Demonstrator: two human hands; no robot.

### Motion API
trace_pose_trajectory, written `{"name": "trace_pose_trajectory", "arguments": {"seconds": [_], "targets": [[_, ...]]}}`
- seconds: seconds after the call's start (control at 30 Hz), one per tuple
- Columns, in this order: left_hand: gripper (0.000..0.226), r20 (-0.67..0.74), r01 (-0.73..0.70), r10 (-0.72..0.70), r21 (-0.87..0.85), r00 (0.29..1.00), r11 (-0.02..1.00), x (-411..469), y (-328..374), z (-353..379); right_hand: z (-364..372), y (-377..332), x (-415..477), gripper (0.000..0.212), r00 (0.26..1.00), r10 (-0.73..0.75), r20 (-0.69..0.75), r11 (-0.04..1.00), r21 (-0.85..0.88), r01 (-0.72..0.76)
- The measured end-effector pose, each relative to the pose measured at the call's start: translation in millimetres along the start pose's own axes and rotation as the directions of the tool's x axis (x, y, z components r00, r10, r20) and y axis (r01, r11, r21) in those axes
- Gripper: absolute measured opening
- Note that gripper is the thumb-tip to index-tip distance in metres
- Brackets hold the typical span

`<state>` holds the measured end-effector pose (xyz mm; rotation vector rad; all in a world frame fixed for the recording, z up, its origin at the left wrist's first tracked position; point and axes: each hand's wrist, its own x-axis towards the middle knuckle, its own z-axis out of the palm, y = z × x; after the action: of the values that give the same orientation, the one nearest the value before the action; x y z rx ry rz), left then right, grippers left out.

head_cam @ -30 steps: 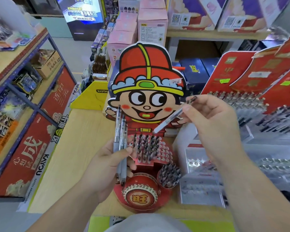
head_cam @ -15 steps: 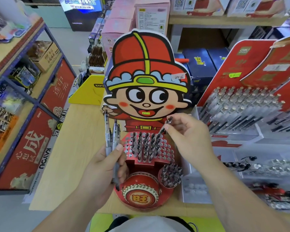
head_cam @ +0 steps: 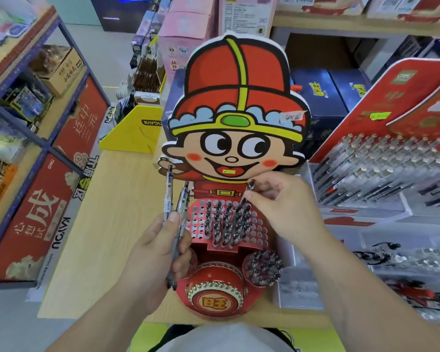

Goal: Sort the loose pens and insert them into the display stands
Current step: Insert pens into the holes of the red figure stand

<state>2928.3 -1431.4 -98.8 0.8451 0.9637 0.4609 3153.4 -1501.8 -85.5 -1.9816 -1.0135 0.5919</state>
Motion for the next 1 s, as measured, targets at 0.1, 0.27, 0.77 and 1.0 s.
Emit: {"name": "trace_pose_trajectory", "arguments": {"seconds": [0.1,0.27,0.77,1.0], "targets": [[0.023,0.011,-0.019,0.019,0.012,1.000,1.000,0,2,-1,1,-4,3,0.016,0.996,0.016,0.085,0.997,-0.076,-0.010],[0.026,0.046,-0.022,0.021,0.028,0.999,0.999,-2,5,2,-1,-8,6,0.017,0.990,0.003,0.140,0.993,-0.118,0.013],[0.028,0.055,-0.033,0.031,0.028,0.998,0.999,-4,13,3,-5,-8,3,0.011,0.982,0.045,0.184,0.983,-0.183,-0.011],[0.033,0.073,-0.023,0.021,0.031,0.997,0.999,-11,14,6,-3,-12,4,0.016,0.979,0.059,0.196,0.966,-0.257,-0.007]]}}
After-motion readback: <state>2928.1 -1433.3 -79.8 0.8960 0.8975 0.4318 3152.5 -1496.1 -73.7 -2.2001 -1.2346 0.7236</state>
